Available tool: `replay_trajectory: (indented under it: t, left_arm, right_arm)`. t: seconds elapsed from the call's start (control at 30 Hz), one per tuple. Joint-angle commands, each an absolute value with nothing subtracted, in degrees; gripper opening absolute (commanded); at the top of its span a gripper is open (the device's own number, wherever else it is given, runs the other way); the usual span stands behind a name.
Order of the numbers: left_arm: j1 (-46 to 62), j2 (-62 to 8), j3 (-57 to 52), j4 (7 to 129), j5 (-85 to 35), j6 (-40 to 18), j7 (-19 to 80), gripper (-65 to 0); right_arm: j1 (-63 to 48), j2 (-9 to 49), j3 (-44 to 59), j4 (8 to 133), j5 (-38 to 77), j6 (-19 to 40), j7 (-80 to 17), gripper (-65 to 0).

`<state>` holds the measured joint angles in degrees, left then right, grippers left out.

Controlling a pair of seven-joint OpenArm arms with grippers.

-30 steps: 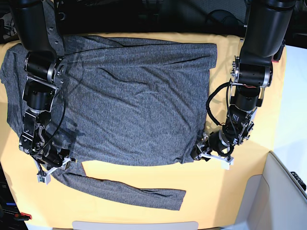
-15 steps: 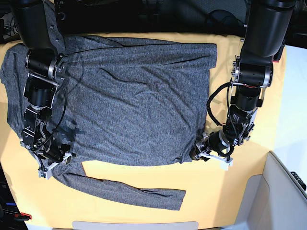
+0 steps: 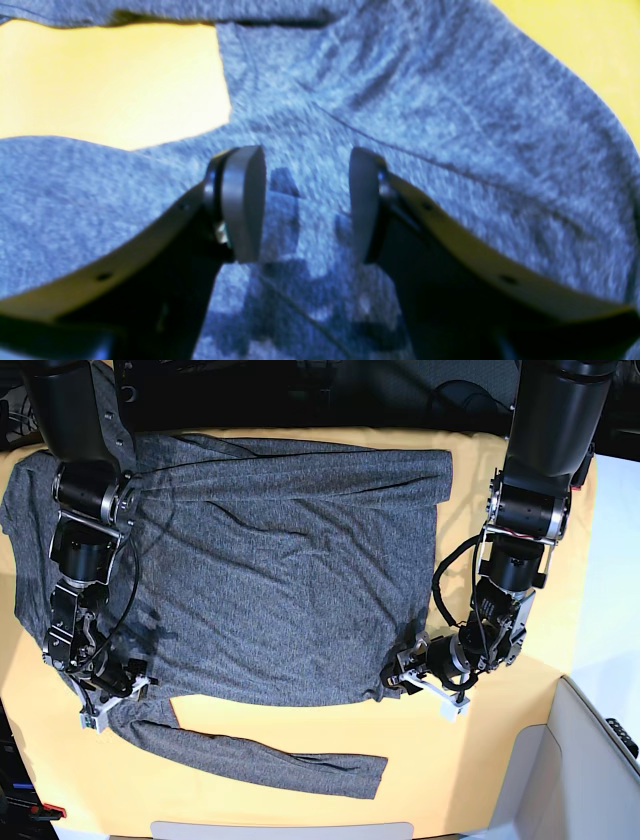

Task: Fold the T-shirt properly
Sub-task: 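Lower both grippers onto the edge beside the loose sleeve, then pinch the edge with both grippers, right gripper sliding toward the collar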

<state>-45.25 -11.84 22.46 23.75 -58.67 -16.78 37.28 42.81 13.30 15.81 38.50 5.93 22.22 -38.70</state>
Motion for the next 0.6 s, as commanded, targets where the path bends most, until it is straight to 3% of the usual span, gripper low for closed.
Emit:
replay_trajectory:
  t: [0.0, 0.1, 0.3, 0.57]
  left_arm:
    - [-46.8, -12.3, 22.5, 24.4, -58.8, -16.8, 37.1, -38.0]
    - [-45.9, -12.3, 22.5, 24.5, -58.8, -16.8, 37.0, -41.8]
    - [-45.1, -12.4, 22.5, 24.3, -58.8, -16.8, 33.9, -62.2]
    - [-44.4, -13.1, 22.4, 24.5, -58.8, -16.8, 33.3, -64.1]
  right_arm:
    - [44.9, 13.8, 15.8, 39.6, 6.4, 22.2, -37.2, -38.2]
    - [44.7, 13.8, 15.8, 39.6, 6.4, 22.2, -37.2, -38.2]
    - [44.5, 13.6, 15.8, 39.6, 6.3, 22.2, -37.2, -38.2]
    - [43.8, 13.7, 15.8, 39.6, 6.3, 22.2, -37.2, -38.2]
